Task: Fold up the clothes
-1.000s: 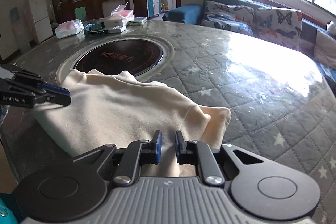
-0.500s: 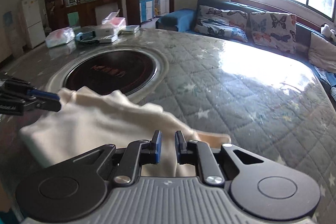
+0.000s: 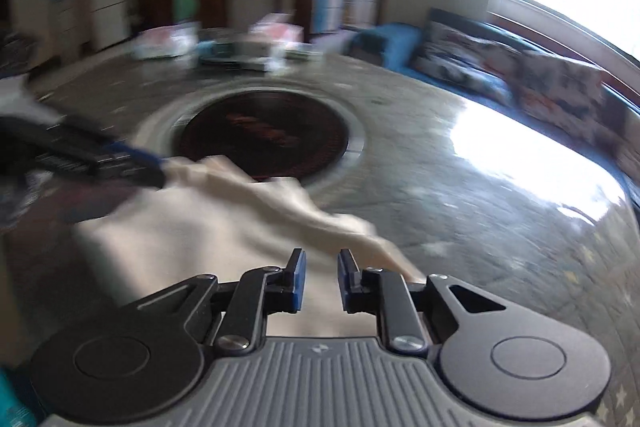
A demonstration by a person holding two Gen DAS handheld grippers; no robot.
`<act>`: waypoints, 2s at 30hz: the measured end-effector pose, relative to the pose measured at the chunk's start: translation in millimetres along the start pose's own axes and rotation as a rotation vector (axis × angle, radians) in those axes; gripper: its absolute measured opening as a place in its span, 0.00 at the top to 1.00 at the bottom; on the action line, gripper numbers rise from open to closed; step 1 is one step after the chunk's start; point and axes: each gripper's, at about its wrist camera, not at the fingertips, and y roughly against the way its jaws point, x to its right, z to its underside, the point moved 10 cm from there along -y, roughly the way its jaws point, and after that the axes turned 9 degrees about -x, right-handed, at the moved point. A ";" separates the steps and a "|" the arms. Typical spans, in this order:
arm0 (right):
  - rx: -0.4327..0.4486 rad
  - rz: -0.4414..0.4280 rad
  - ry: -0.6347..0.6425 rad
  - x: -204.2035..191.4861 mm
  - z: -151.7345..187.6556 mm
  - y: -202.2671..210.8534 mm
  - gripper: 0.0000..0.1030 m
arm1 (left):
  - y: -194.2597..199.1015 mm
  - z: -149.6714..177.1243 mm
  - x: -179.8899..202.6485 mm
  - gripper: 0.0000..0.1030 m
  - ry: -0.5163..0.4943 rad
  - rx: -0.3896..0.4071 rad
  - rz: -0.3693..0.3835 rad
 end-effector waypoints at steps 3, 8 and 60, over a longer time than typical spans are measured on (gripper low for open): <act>-0.001 -0.077 0.080 -38.0 -4.0 1.9 0.84 | 4.1 8.7 1.9 0.76 -0.005 -0.007 0.003; -0.028 -0.144 0.139 -82.3 -1.3 -18.7 0.85 | 7.2 22.4 9.0 0.76 -0.029 -0.010 0.011; 0.068 -0.211 0.219 -130.9 -22.5 -5.8 0.89 | -15.3 15.7 -25.8 0.52 0.699 -0.099 0.277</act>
